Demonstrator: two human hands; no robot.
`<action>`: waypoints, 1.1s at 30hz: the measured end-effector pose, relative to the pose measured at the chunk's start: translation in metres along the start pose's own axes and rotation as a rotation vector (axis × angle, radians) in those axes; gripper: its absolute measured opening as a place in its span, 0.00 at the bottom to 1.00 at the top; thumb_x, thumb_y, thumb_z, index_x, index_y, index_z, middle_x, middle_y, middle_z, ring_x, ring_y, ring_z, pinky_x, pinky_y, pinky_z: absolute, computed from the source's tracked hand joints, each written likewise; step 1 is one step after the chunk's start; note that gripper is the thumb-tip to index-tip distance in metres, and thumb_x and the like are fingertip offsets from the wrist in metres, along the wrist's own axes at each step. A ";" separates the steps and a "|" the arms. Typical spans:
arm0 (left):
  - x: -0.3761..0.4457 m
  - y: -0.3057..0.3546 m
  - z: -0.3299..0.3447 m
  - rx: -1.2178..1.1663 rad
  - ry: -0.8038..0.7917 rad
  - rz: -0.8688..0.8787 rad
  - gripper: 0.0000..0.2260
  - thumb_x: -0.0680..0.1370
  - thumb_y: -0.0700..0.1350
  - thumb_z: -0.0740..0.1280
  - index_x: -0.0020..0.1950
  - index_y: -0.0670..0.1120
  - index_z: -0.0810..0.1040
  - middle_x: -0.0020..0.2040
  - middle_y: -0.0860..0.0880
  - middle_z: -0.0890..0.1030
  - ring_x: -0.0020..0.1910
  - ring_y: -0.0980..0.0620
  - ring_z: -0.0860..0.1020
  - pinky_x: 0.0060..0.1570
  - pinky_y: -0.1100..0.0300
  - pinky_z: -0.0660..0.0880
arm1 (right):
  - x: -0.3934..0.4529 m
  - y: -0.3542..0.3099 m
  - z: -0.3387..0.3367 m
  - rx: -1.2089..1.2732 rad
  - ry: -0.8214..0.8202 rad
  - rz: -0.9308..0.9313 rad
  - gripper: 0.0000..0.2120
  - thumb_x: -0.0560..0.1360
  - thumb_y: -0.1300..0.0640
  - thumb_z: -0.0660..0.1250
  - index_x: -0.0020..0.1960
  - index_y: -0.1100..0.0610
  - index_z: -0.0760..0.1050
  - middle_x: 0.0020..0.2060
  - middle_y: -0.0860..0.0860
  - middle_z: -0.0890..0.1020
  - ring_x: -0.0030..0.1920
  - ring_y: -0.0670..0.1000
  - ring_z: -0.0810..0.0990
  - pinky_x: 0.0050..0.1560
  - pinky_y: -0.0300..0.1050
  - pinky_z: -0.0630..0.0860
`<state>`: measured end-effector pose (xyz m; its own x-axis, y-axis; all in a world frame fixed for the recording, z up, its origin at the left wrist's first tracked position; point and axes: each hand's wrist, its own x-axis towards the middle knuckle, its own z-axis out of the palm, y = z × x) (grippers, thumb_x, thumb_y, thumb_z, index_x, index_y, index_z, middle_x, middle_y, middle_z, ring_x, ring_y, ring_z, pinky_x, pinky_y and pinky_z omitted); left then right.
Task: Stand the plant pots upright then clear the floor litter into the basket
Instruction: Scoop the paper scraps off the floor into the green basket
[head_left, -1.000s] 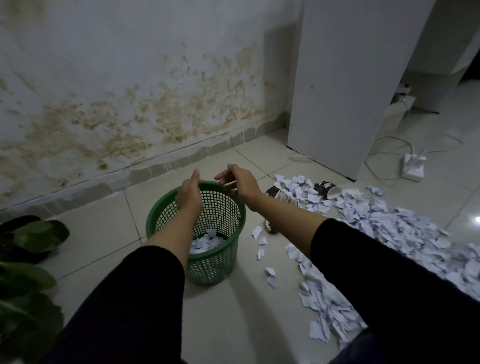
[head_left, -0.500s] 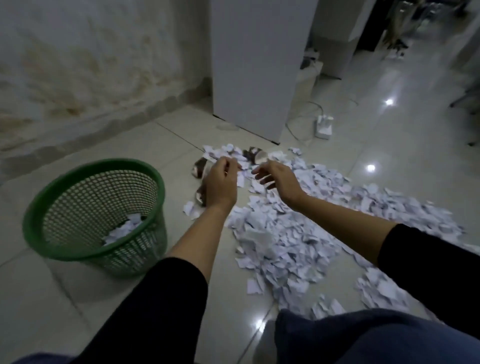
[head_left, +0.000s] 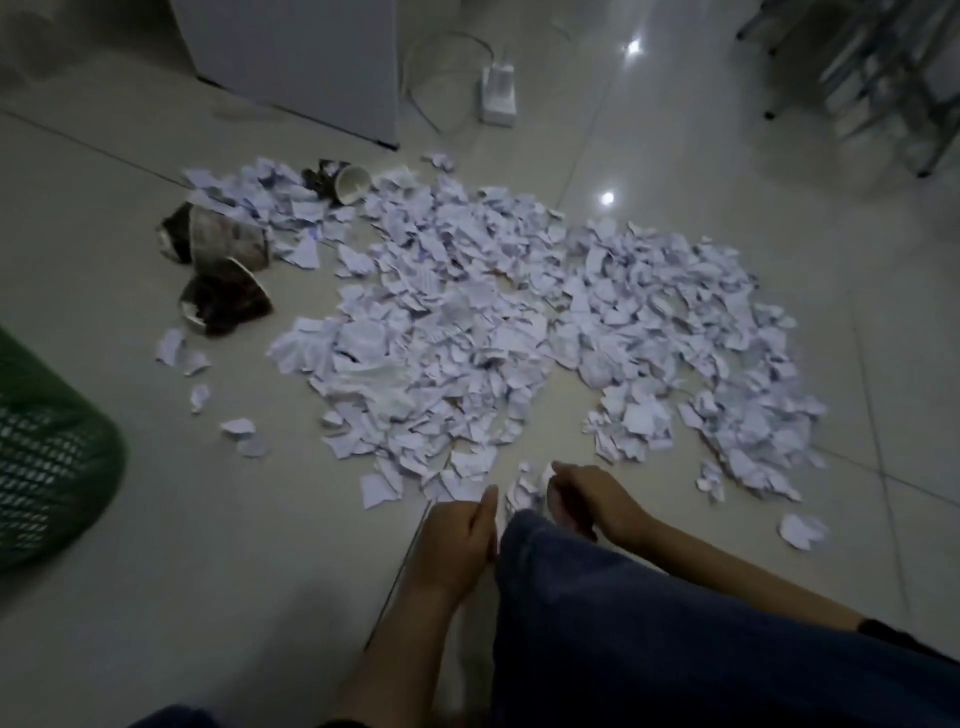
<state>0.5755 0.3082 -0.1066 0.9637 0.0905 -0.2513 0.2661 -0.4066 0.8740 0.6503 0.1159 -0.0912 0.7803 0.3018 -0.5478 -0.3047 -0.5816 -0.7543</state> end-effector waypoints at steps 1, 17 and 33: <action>-0.003 0.000 0.000 -0.036 -0.090 -0.108 0.28 0.82 0.54 0.57 0.22 0.48 0.71 0.21 0.51 0.74 0.22 0.59 0.72 0.31 0.63 0.68 | -0.003 0.005 -0.003 -0.042 -0.121 0.096 0.27 0.83 0.45 0.52 0.32 0.55 0.76 0.27 0.55 0.75 0.28 0.51 0.72 0.37 0.51 0.68; 0.032 0.018 -0.002 -0.459 -0.050 -0.254 0.09 0.80 0.38 0.60 0.55 0.41 0.79 0.44 0.41 0.82 0.36 0.49 0.79 0.39 0.57 0.78 | 0.024 -0.020 -0.008 0.439 0.043 0.071 0.34 0.83 0.39 0.46 0.54 0.64 0.82 0.45 0.58 0.85 0.39 0.54 0.81 0.39 0.46 0.75; 0.041 -0.047 -0.004 0.296 0.600 -0.276 0.35 0.75 0.53 0.68 0.76 0.42 0.57 0.75 0.34 0.56 0.75 0.33 0.53 0.72 0.39 0.49 | 0.058 0.014 0.025 -0.245 0.576 -0.172 0.17 0.82 0.59 0.56 0.70 0.56 0.70 0.73 0.56 0.68 0.75 0.57 0.61 0.75 0.57 0.58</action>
<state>0.6022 0.3349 -0.1565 0.7312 0.6746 -0.1010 0.5664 -0.5179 0.6411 0.6778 0.1445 -0.1428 0.9956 -0.0076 -0.0932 -0.0686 -0.7368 -0.6726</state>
